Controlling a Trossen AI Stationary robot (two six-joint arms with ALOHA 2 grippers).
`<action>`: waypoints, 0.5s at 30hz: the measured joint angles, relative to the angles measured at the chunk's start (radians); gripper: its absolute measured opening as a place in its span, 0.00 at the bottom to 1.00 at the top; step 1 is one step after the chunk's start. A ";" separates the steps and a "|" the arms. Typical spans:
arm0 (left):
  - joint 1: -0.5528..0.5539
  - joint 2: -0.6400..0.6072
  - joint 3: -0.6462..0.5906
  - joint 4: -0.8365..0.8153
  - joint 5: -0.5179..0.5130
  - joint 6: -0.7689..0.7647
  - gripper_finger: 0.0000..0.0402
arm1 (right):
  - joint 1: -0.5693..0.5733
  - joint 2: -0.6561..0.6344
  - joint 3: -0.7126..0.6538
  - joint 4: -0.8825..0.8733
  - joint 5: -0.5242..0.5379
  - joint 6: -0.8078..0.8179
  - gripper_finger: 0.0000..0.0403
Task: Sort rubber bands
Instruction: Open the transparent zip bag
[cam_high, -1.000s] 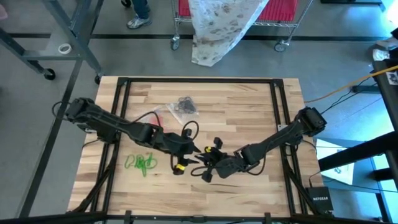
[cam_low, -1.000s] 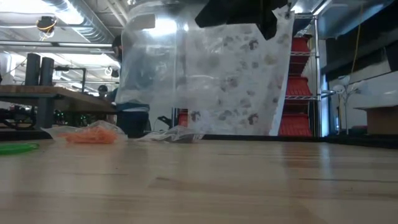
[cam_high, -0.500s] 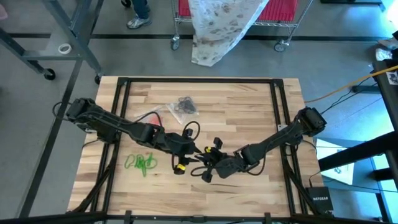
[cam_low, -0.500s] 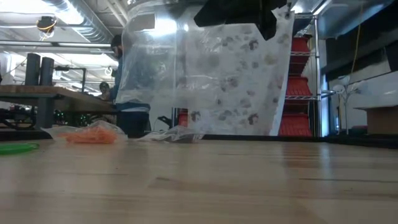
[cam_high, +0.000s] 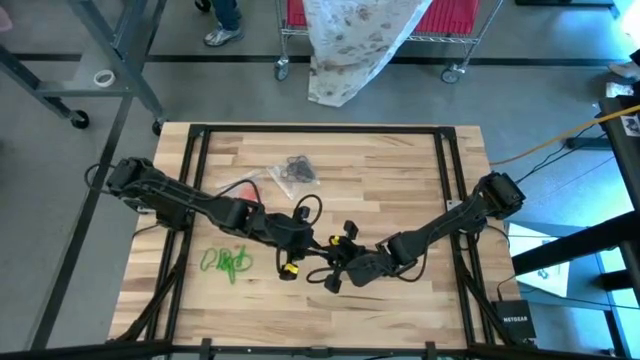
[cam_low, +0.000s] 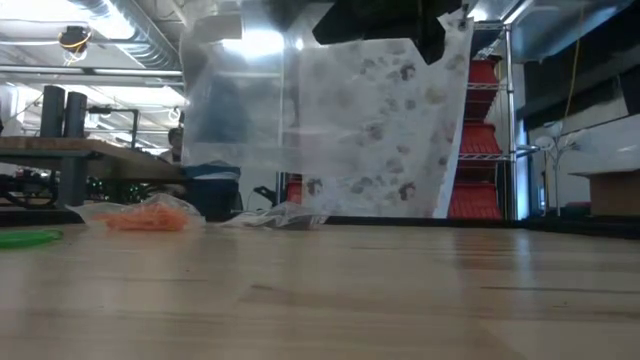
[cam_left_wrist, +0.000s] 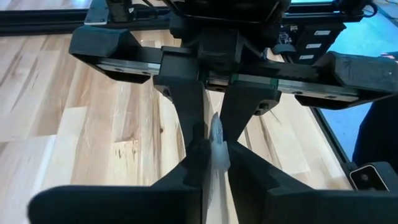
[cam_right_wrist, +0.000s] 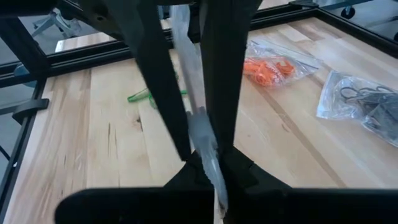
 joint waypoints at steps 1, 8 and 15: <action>0.000 0.000 0.000 0.000 0.000 0.000 0.10 | 0.000 0.000 0.000 0.000 0.001 0.000 0.00; 0.000 -0.002 0.000 -0.043 0.000 -0.001 0.08 | 0.008 0.000 0.000 -0.008 0.008 0.002 0.00; 0.000 -0.013 0.000 -0.109 -0.003 -0.005 0.08 | 0.008 0.000 0.000 -0.007 0.006 0.003 0.00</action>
